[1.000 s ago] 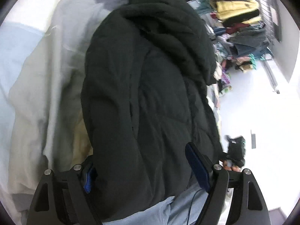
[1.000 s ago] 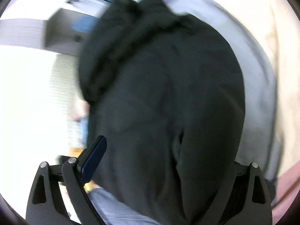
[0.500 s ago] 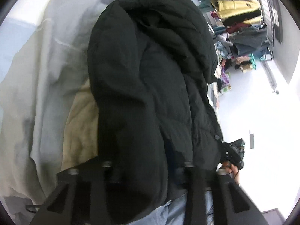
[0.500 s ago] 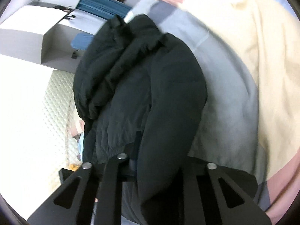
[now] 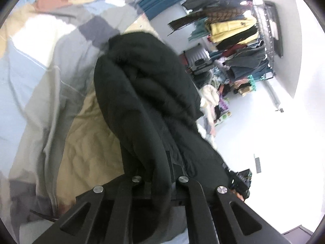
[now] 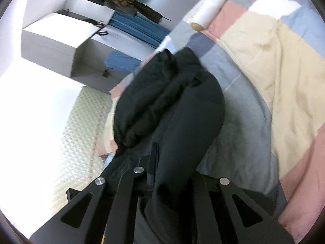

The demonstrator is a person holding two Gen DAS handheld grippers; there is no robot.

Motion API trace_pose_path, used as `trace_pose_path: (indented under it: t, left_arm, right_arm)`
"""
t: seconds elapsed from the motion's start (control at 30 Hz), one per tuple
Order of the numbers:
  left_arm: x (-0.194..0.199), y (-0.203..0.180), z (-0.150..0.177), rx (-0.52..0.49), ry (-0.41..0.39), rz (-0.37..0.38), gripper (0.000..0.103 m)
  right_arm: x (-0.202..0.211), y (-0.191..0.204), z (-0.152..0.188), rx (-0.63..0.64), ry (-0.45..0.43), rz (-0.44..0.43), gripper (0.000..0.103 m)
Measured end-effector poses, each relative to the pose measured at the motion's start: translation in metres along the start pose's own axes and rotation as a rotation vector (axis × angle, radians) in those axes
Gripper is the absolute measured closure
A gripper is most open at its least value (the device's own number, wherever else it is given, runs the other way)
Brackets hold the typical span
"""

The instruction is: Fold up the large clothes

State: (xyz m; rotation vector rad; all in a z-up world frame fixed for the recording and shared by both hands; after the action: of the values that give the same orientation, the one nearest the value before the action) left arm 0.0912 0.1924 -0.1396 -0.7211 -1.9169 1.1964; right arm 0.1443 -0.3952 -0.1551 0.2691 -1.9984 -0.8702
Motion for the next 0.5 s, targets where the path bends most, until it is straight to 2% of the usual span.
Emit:
trace_pose_path:
  t: [0.2,0.5]
  left_arm:
    - [0.052,-0.045,0.019,-0.03,-0.05,0.027,0.098]
    - [0.111,-0.095,0.069,-0.093,-0.041,0.011,0.098]
  right_arm:
    - [0.06,0.001,0.014,0.039,-0.012,-0.049,0.096]
    - [0.139,0.0,0.06,0.116,0.01,-0.09,0.095]
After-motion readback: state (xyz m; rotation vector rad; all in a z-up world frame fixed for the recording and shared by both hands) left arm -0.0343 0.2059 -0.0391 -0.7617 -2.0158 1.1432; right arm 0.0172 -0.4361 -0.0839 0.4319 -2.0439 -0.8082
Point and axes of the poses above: each gripper's, at about its wrist camera, not at the fingertips, and x roughly against the way its jaws point, y to its left, z to its underside, the point moved 1 cm from there along -x, roughly the way its jaws point, and after that the axes turned 14 degrees about z, right-handed, at the moved point
